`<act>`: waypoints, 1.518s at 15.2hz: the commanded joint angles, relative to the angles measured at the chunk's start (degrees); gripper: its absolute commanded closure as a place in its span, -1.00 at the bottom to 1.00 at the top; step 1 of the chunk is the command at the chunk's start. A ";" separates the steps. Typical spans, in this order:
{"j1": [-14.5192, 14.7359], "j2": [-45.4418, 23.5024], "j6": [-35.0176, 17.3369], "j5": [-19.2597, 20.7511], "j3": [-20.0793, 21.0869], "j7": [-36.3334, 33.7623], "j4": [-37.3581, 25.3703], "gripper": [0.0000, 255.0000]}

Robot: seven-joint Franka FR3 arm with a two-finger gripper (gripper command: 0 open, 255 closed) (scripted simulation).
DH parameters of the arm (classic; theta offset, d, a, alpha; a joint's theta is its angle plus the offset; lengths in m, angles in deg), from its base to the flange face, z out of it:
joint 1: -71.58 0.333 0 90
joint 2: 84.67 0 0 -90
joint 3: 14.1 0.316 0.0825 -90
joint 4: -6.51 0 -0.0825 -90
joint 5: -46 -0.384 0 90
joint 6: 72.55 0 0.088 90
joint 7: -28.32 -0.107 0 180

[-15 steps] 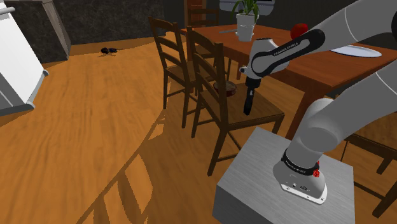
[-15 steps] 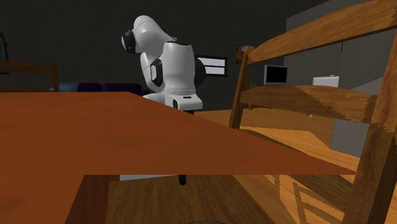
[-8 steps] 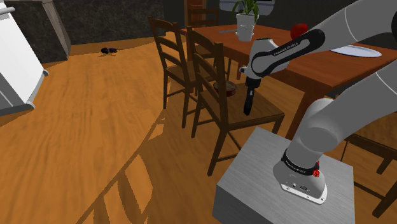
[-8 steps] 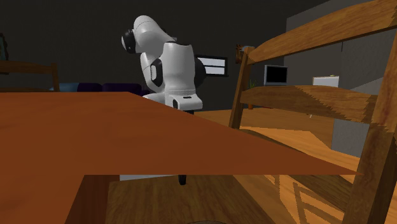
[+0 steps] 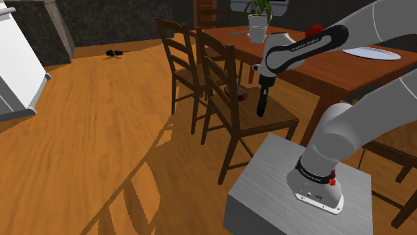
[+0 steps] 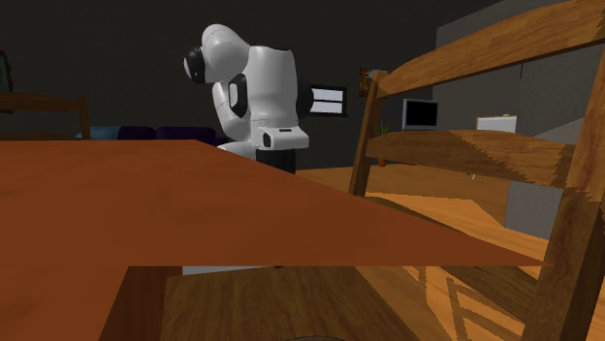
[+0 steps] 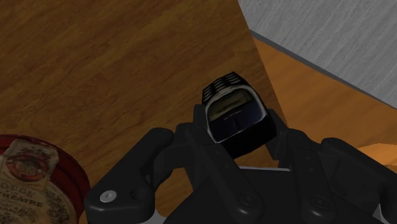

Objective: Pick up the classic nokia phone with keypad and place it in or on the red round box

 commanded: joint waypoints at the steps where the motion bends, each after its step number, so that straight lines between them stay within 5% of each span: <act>1: -0.11 1.24 2.22 -0.11 0.59 -0.17 -0.97 1.00; 17: 0.08 5.68 15.42 -1.70 3.75 -0.59 -9.77 1.00; 23: 3.60 -9.19 13.26 -5.36 -1.35 4.51 -22.62 1.00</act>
